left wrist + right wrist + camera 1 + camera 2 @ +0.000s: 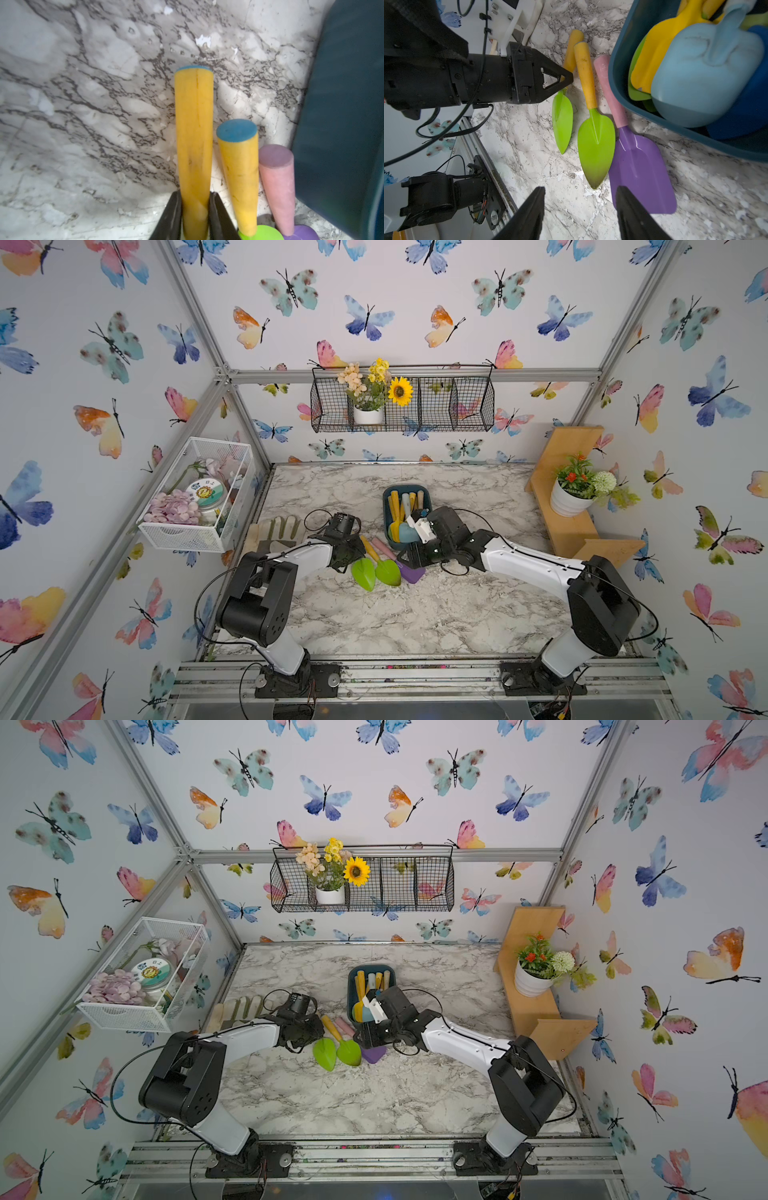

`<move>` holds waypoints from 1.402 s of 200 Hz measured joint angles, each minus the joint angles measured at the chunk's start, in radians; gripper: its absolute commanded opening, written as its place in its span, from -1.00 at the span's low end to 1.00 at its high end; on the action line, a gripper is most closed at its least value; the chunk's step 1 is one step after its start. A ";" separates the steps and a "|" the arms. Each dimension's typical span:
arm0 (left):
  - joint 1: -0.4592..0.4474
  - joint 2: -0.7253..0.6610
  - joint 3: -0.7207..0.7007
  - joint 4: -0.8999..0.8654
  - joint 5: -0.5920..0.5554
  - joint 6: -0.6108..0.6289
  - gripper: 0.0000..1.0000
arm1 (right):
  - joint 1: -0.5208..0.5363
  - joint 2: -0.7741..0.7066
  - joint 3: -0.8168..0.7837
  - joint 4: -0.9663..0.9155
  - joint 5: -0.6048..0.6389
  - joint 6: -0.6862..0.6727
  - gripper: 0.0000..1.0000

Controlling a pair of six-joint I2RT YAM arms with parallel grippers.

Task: Put the shovel into the storage box
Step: Pick up the shovel from the center of the board, then place the shovel in the storage box.

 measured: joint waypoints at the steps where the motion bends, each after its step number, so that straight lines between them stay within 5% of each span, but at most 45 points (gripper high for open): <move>1: 0.000 0.000 0.000 0.000 0.000 -0.001 -0.59 | 0.000 0.000 0.000 0.000 0.001 0.000 0.18; 68: 0.000 -0.033 0.000 -0.043 -0.002 0.022 -0.94 | 0.000 -0.002 -0.002 -0.004 0.017 0.002 0.18; 194: -0.077 -0.129 0.154 -0.186 -0.002 0.072 -0.95 | -0.024 -0.002 0.006 -0.007 0.043 0.017 0.18; 280: -0.170 0.005 0.397 -0.231 -0.002 0.092 -0.95 | -0.142 -0.100 -0.006 -0.043 0.092 0.017 0.18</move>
